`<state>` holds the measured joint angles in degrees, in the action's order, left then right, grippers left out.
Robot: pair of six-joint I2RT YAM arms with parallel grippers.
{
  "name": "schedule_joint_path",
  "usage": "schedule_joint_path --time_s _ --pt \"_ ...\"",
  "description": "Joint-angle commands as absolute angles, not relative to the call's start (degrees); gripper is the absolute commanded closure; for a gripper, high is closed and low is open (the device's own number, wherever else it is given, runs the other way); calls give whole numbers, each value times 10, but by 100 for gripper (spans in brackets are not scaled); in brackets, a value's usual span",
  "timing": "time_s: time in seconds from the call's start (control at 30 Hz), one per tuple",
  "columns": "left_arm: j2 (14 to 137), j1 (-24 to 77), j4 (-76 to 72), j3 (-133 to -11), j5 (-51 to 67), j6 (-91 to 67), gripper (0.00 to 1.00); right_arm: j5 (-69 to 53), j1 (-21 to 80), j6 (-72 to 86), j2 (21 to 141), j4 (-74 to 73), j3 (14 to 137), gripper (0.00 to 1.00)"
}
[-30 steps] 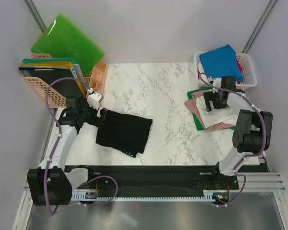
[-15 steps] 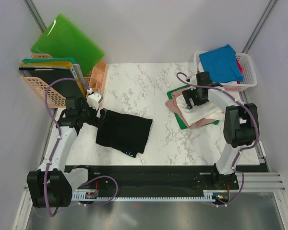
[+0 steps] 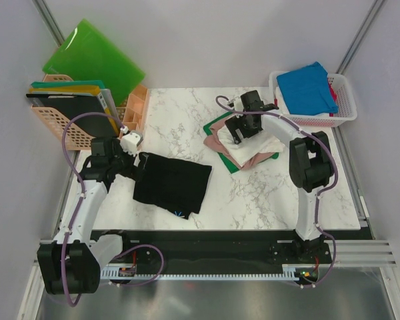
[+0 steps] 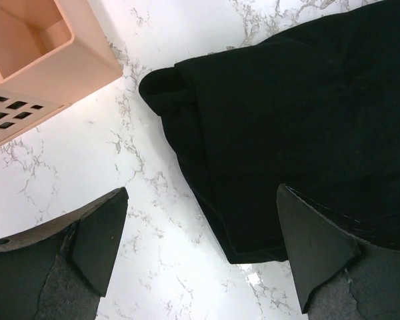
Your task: Fold and stack the t-shirts
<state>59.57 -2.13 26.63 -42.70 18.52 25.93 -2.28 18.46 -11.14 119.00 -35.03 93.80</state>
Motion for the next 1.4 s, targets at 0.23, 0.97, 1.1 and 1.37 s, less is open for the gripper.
schedule_joint_path --time_s 0.23,0.97,1.1,1.37 --pt "597 -21 253 -413 185 268 0 -62 241 -98 1263 -411 936 2" --pt "706 -20 346 -439 216 337 0 -137 245 -203 899 -588 918 2" --pt "803 -20 423 -498 250 353 0 -162 249 -214 861 -606 843 2" --pt "882 -21 466 -557 261 345 0 -210 272 -214 806 -607 784 2"
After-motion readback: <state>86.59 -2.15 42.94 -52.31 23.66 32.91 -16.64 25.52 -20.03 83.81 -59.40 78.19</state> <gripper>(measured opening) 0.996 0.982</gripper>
